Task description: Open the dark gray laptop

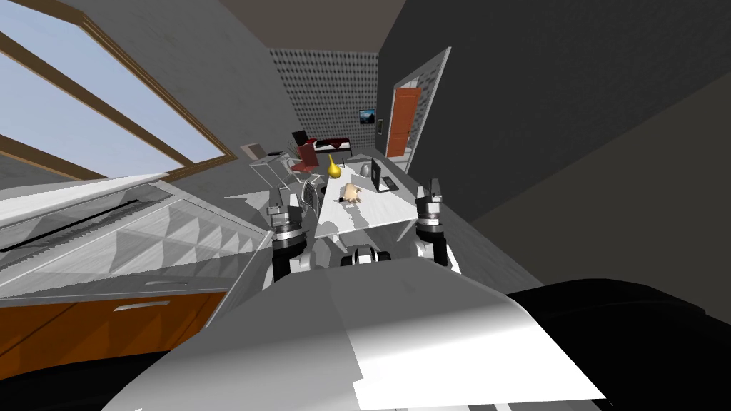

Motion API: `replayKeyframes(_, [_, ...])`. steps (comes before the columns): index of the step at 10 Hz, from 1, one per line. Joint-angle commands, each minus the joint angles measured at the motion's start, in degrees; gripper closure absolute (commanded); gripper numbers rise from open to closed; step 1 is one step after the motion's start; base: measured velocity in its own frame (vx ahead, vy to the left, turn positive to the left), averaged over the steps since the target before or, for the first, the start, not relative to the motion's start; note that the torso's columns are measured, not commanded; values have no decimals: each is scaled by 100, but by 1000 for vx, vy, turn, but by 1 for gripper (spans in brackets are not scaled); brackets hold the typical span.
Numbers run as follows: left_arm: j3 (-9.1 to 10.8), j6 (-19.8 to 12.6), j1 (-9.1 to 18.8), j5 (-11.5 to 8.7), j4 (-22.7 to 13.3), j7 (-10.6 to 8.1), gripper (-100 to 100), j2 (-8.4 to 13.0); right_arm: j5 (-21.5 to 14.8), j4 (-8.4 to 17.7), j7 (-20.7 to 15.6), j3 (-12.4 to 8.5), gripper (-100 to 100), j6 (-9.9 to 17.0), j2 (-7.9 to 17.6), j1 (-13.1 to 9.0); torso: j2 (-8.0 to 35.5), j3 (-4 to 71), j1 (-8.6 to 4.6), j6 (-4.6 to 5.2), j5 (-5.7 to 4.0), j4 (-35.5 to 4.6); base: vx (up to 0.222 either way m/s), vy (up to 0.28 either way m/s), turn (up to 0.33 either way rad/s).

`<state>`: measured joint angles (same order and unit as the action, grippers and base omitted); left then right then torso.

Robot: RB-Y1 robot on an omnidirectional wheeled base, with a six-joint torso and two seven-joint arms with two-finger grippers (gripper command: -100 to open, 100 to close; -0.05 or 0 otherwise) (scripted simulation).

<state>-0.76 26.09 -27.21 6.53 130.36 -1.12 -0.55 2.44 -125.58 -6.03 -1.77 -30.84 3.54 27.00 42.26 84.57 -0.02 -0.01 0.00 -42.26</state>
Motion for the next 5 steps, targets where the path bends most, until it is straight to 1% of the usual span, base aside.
replayKeyframes(1, [0,0,0,0,0,0,0,0,-270,351,-184,70,-100,173,266,-275,1,1,1,0,0,-1,0,-14,88])
replayKeyframes(4, [0,0,0,0,0,0,0,0,-663,785,-438,136,-100,493,520,-700,4,0,1,1,0,-2,0,-17,92])
replayKeyframes(5, [0,0,0,0,0,0,0,0,-813,961,-535,161,-100,613,591,-861,3,0,1,0,0,-2,-3,-20,138])
